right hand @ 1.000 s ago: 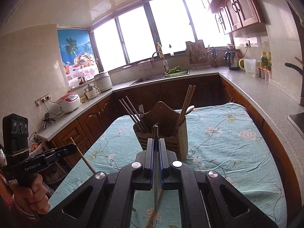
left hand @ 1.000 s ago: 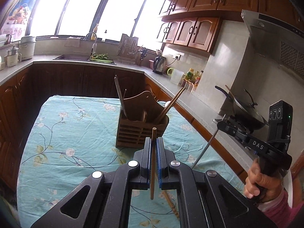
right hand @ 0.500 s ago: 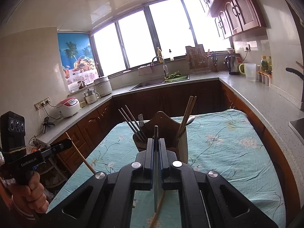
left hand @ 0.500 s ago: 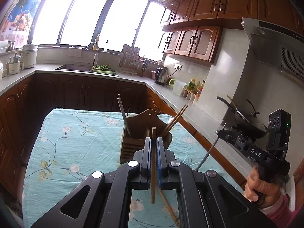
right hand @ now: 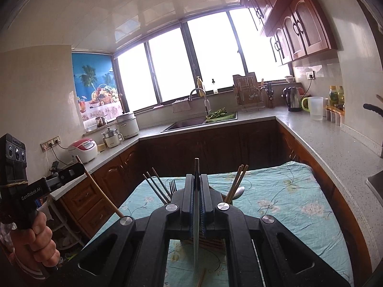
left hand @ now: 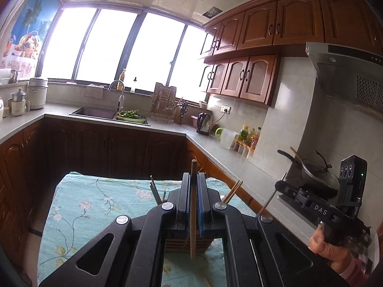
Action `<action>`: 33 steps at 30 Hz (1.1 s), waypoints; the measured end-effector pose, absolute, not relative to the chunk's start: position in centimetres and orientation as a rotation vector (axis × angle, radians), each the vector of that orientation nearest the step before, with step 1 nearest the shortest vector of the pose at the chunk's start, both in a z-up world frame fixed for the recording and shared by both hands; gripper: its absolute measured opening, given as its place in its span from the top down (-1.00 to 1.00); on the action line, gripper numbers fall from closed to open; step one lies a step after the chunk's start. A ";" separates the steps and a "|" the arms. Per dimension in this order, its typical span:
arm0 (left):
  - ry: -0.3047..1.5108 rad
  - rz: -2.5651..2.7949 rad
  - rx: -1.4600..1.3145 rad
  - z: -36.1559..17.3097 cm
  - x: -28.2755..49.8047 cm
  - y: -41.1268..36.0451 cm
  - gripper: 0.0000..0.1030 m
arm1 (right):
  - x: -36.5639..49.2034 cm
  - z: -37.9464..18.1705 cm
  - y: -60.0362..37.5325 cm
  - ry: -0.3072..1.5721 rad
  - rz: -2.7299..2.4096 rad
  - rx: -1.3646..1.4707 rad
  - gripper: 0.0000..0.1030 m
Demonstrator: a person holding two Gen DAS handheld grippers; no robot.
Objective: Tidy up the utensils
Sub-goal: 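Lift both held chopsticks up and carry them over the wooden holder, then lower both chopsticks into the wooden holder and open both tools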
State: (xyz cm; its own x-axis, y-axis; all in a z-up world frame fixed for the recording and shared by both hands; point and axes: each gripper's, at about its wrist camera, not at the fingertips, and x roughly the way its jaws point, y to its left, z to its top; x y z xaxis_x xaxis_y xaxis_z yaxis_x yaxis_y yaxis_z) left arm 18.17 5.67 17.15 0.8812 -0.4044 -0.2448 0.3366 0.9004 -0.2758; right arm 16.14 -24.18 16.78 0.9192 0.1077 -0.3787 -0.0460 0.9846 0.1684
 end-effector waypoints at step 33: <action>0.373 -0.257 -0.283 8.0 32.4 0.9 0.94 | 24.7 8.7 -25.7 0.449 -0.017 0.203 0.92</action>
